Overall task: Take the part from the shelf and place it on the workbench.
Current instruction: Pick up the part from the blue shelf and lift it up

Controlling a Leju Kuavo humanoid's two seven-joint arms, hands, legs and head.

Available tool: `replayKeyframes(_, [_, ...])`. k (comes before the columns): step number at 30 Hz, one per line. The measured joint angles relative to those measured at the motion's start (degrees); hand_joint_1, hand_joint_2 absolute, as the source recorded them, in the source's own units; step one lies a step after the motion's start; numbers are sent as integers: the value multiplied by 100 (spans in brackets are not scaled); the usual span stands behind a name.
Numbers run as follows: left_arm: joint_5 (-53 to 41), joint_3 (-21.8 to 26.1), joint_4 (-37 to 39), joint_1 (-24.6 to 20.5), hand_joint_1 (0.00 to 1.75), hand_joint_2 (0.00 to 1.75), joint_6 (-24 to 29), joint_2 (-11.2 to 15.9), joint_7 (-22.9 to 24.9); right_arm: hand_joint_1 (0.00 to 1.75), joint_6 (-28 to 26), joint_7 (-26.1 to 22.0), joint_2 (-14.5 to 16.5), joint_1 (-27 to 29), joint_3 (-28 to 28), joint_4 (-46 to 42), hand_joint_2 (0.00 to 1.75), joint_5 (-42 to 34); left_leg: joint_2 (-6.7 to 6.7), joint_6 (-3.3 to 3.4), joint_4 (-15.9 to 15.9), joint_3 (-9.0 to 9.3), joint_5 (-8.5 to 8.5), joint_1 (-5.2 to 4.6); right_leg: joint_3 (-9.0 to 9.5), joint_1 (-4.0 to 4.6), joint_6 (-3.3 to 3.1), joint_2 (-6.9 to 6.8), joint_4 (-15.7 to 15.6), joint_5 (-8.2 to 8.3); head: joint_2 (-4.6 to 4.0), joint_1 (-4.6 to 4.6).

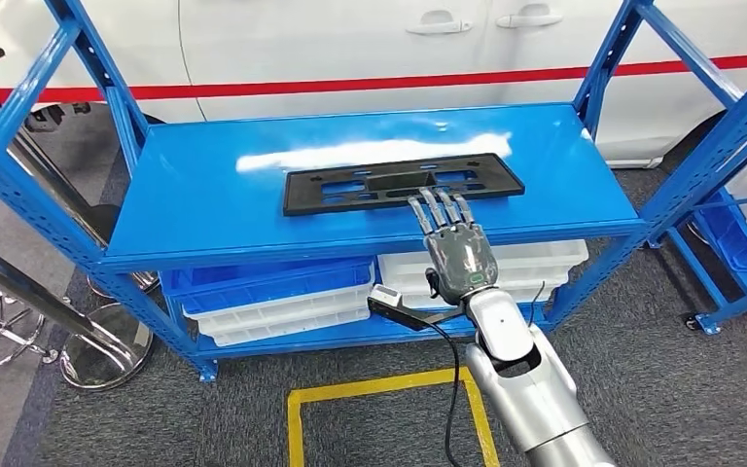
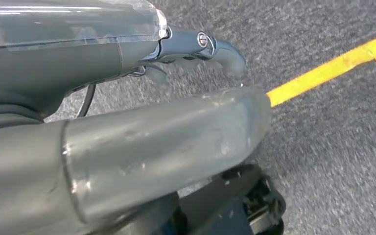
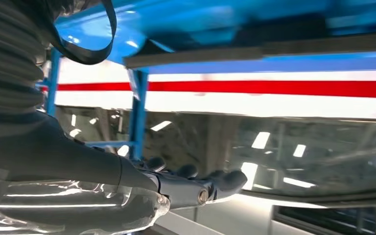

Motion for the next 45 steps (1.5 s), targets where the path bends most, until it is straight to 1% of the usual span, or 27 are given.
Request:
replayKeyframes(2, [2, -22, -7, -8, 0, 0, 0, -3, 0, 0, 5, -25, 19, -6, 39, 0, 175, 0, 3, 44, -49, 39, 27, 29, -168, -15, 50, -7, 374, -229, 0, 1])
replayKeyframes(4, [3, -42, -12, -10, 0, 0, 0, -3, 2, 0, 17, -36, 30, 7, 86, 11, 175, 0, 3, 71, -51, 51, 9, 27, -559, -38, 96, -8, 1111, -556, -1, 1])
replayKeyframes(5, [4, -46, -13, -7, 0, 0, 0, -3, 3, 0, 22, -40, 33, 22, 113, 22, 175, 0, 1, 75, -50, 58, -5, 26, -736, -53, 117, -9, 1405, -629, -1, 1])
replayKeyframes(6, [4, -48, -13, -4, 0, 0, -1, -3, 4, 0, 26, -49, 40, 35, 137, 33, 175, 0, -3, 74, -48, 70, -21, 27, -829, -70, 132, -11, 1517, -589, -1, 1])
replayKeyframes(7, [5, -51, -13, -2, 0, 0, -1, -4, 4, 0, 27, -56, 48, 43, 156, 42, 175, 0, -8, 66, -45, 89, -38, 28, -816, -88, 141, -13, 1420, -447, -2, 1])
replayKeyframes(9, [6, -61, -13, 0, 0, 0, -2, -8, 4, 0, 24, -88, 63, 43, 177, 50, 175, 0, -19, 32, -36, 146, -87, 28, -510, -110, 135, -20, 701, -13, -2, 1])
replayKeyframes(11, [7, -69, -15, -6, 0, 0, -2, -10, 4, 0, 20, -129, 84, 41, 196, 54, 175, 0, -23, -29, -17, 173, -139, 13, -243, -92, 101, -19, 97, 210, -1, 0])
replayKeyframes(13, [9, -74, -20, -10, 0, 0, -3, -10, 4, 0, 19, -147, 108, 47, 216, 61, 175, 0, -19, -97, -22, 176, -161, 5, -208, -56, 52, -7, -12, 198, -1, -1])
replayKeyframes(16, [11, -79, -27, -11, 0, 0, -4, -10, 4, 0, 18, -151, 131, 45, 241, 63, 175, 0, -1, -196, 99, 140, -271, 24, -160, -70, -63, -5, -65, 198, -2, -1])
replayKeyframes(17, [11, -80, -28, -12, 0, 0, -4, -10, 4, 0, 17, -152, 142, 42, 250, 63, 175, 0, 3, -220, 316, 42, -394, 28, -135, -78, -102, -13, -86, 194, -2, -2])
replayKeyframes(19, [12, -80, -28, -8, 0, 0, -4, -10, 4, 0, 18, -156, 164, 43, 268, 70, 175, 0, 7, -249, 1052, -331, -721, 32, -105, -66, -156, -26, -92, 168, 0, -2])
replayKeyframes(20, [12, -80, -28, -2, 0, 0, -4, -10, 4, 0, 18, -158, 171, 46, 276, 78, 175, 0, 7, -258, 1404, -527, -830, 32, -94, -56, -171, -28, -89, 154, -1, -2])
replayKeyframes(21, [13, -80, -28, 4, 0, 0, -4, -10, 4, 0, 19, -161, 174, 49, 285, 85, 175, 0, 7, -261, 1598, -655, -835, 32, -79, -49, -180, -26, -84, 139, -1, -2])
replayKeyframes(22, [13, -80, -28, 7, 0, 0, -4, -10, 4, 0, 19, -163, 178, 50, 290, 91, 175, 0, 7, -255, 1564, -673, -719, 32, -59, -44, -180, -22, -78, 120, -1, -2])
replayKeyframes(23, [15, -80, -29, 7, 0, 0, -4, -10, 4, 0, 19, -164, 182, 50, 293, 95, 175, 0, 7, -240, 1303, -578, -507, 32, -31, -43, -175, -17, -70, 96, -1, -2])
replayKeyframes(24, [18, -80, -30, 4, 0, 0, -4, -9, 4, 0, 19, -167, 188, 49, 295, 95, 175, 0, 8, -214, 902, -412, -268, 30, 0, -42, -162, -13, -61, 68, -1, -2])
replayKeyframes(26, [27, -81, -35, -6, 0, 0, -4, -7, 4, 0, 19, -177, 203, 43, 297, 95, 175, 0, 7, -159, 244, -113, -16, 7, 35, -24, -117, -7, -40, 17, -1, -1])
replayKeyframes(30, [42, -86, -42, -3, 0, 0, -6, -3, -3, 0, 17, -211, 229, 38, 299, 91, 175, 0, -2, -59, 12, -5, -16, 0, 52, -18, -2, -7, -62, -15, -1, 0])
replayKeyframes(32, [46, -90, -42, -6, 0, 0, -8, -3, -12, 0, 14, -215, 239, 21, 300, 83, 175, 0, 0, 4, -55, 55, -8, 34, -40, -23, 56, -10, 168, -147, -1, 0])
replayKeyframes(35, [54, -93, -42, -14, 0, 0, -10, -3, -23, 0, 17, -225, 240, 33, 303, 95, 175, 0, 6, 70, -73, 115, -55, 37, -647, -53, 120, -12, 1240, -552, -2, 1])
replayKeyframes(36, [58, -93, -42, -9, 0, 0, -10, -3, -24, 0, 18, -229, 239, 48, 304, 107, 175, 0, 4, 74, -70, 137, -78, 35, -821, -63, 134, -13, 1481, -569, -2, 1])
replayKeyframes(37, [62, -93, -42, -3, 0, 0, -10, -3, -24, 0, 19, -232, 239, 58, 304, 116, 175, 0, 1, 71, -66, 167, -104, 35, -890, -71, 141, -15, 1507, -468, -2, 1])
replayKeyframes(38, [64, -93, -42, 1, 0, 0, -11, -3, -24, 0, 19, -232, 239, 61, 304, 123, 175, 0, -4, 63, -62, 209, -137, 35, -844, -79, 141, -17, 1310, -260, -2, 1])
replayKeyframes(39, [65, -95, -42, 3, 0, 0, -12, -4, -24, 0, 19, -233, 239, 60, 305, 128, 175, 0, -8, 48, -59, 258, -176, 35, -701, -86, 133, -20, 935, 5, -2, 2])
replayKeyframes(41, [66, -99, -42, -3, 0, 0, -16, -4, -25, 0, 20, -235, 241, 52, 306, 131, 175, 0, -13, -9, -44, 323, -258, 17, -398, -71, 96, -19, 249, 298, -1, 2])
replayKeyframes(42, [67, -101, -42, -6, 0, 0, -17, -4, -26, 0, 20, -238, 243, 50, 307, 133, 175, 0, -13, -43, -41, 337, -288, 9, -319, -58, 72, -16, 69, 322, -1, 1])
replayKeyframes(45, [67, -108, -42, -13, 0, 0, -16, -3, -33, 0, 18, -246, 249, 49, 307, 133, 175, 0, -5, -141, -68, 371, -343, 10, -268, -38, -26, 2, -22, 245, -1, -2])
